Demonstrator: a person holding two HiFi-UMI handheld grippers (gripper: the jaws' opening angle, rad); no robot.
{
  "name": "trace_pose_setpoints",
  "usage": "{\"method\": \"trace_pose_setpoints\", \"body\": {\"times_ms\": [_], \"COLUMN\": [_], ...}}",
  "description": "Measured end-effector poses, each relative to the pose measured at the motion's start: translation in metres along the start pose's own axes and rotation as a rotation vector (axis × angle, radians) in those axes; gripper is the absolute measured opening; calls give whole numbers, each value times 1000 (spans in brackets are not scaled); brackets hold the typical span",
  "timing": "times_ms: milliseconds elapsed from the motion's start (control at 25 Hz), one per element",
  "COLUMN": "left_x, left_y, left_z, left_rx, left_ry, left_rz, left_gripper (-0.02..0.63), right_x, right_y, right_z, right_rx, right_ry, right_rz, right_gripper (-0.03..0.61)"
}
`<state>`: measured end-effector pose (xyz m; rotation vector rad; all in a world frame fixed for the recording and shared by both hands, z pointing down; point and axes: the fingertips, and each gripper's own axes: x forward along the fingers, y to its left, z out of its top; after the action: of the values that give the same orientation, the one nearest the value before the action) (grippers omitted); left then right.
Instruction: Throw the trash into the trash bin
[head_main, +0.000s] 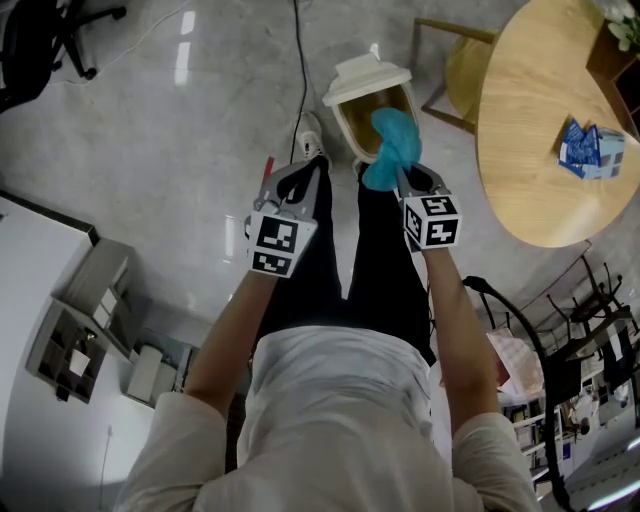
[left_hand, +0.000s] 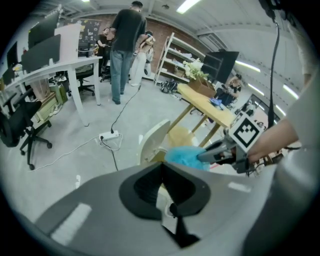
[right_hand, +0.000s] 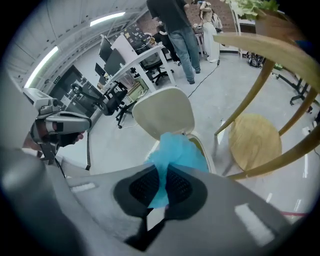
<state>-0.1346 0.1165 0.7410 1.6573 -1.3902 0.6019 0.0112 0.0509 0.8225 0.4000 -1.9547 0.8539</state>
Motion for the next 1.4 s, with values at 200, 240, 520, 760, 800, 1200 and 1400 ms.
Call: {"method": "trace_pose_setpoints", "body": {"times_ms": [200,240,520,760,800,1200,1400], "left_x": [20,24,47,61,65,89,97], "left_y": [3,3,8,11,11,10,5], "left_z": [-9,-10,-20,-32,-34,-43,-46], "left_rx": [2,2,-5,-11,-10,22,33], "left_ry": [7,7,5,14,17,34,35], "left_rz": [3,5,13,13,12,-7,-18], "left_gripper": [3,3,3,3,3,4,3], "right_x": [29,35,73,100,104,123,127], "right_y": [-9,-10,-19,-34,-38,-54,-57], "right_z": [-6,-8,-22,-24,-25,-34,-36], "right_rx": [9,8,5,0,2,-10,-8], "right_ry": [21,25,50,54,57,86,80], "right_rz": [23,28,50,40,38,-3,-21], "right_gripper": [8,8,8,8,8,8,8]}}
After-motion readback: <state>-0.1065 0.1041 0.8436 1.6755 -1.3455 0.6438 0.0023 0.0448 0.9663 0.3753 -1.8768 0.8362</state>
